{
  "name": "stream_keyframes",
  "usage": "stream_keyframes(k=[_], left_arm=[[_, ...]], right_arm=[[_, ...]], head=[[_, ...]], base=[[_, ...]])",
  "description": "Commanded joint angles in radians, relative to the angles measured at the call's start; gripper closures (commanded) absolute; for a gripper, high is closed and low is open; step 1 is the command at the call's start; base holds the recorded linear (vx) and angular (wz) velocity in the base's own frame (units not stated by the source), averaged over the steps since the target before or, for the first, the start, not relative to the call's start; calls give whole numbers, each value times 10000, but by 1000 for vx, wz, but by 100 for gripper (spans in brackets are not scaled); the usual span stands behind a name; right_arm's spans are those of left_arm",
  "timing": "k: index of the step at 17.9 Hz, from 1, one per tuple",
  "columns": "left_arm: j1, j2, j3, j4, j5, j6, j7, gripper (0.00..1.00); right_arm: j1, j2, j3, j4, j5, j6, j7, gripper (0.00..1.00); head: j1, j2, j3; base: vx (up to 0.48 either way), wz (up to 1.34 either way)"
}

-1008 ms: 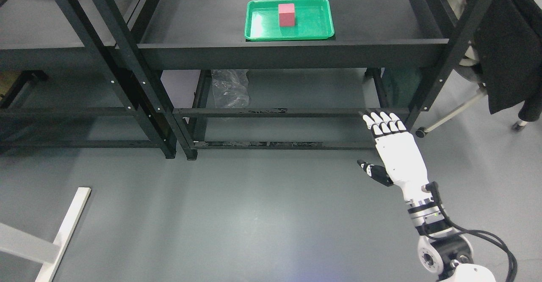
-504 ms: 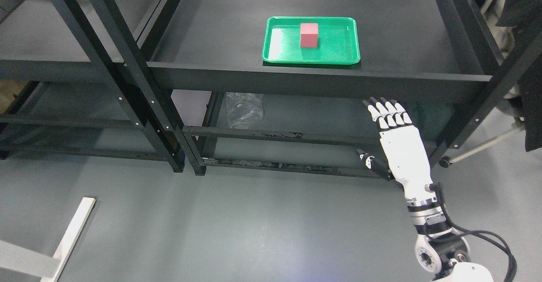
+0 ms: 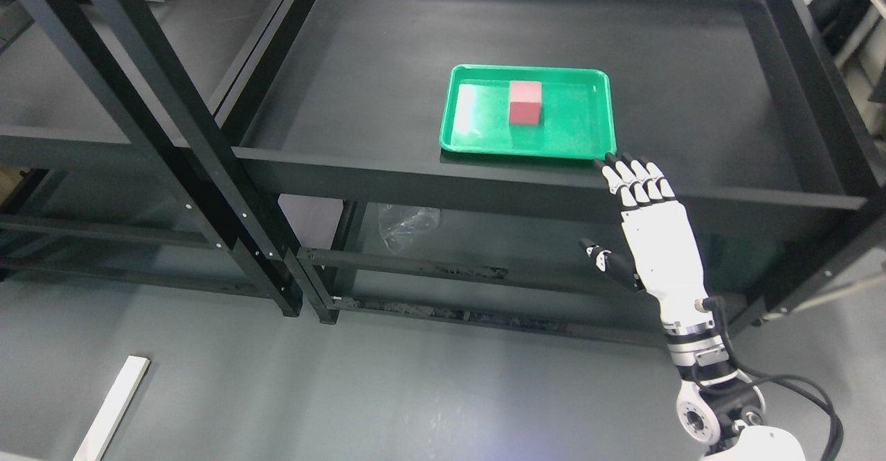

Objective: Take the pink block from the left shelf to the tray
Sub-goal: 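Reach the right hand over the pink cube in the green tray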

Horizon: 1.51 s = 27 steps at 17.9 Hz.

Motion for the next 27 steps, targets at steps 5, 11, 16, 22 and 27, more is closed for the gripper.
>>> stream_keyframes(k=[5, 11, 16, 22, 27], left_arm=[[-291, 175, 0, -175, 0, -5, 8, 0], [-291, 175, 0, -175, 0, -5, 8, 0], [-291, 175, 0, -175, 0, -5, 8, 0], [-306, 175, 0, -175, 0, -5, 8, 0], [-291, 175, 0, -175, 0, -5, 8, 0]], right_arm=[[-411, -157, -33, 15, -463, 3, 1620, 2], [-596, -157, 120, 46, -586, 3, 3510, 2], [-565, -157, 412, 92, -571, 95, 5087, 3], [-565, -157, 412, 291, -540, 309, 6164, 3], [-550, -157, 412, 429, -525, 325, 6288, 3]], head=[[0, 0, 0], [0, 0, 0], [0, 0, 0], [0, 0, 0], [0, 0, 0]], base=[[281, 126], [262, 110], [228, 4], [185, -87], [140, -63]])
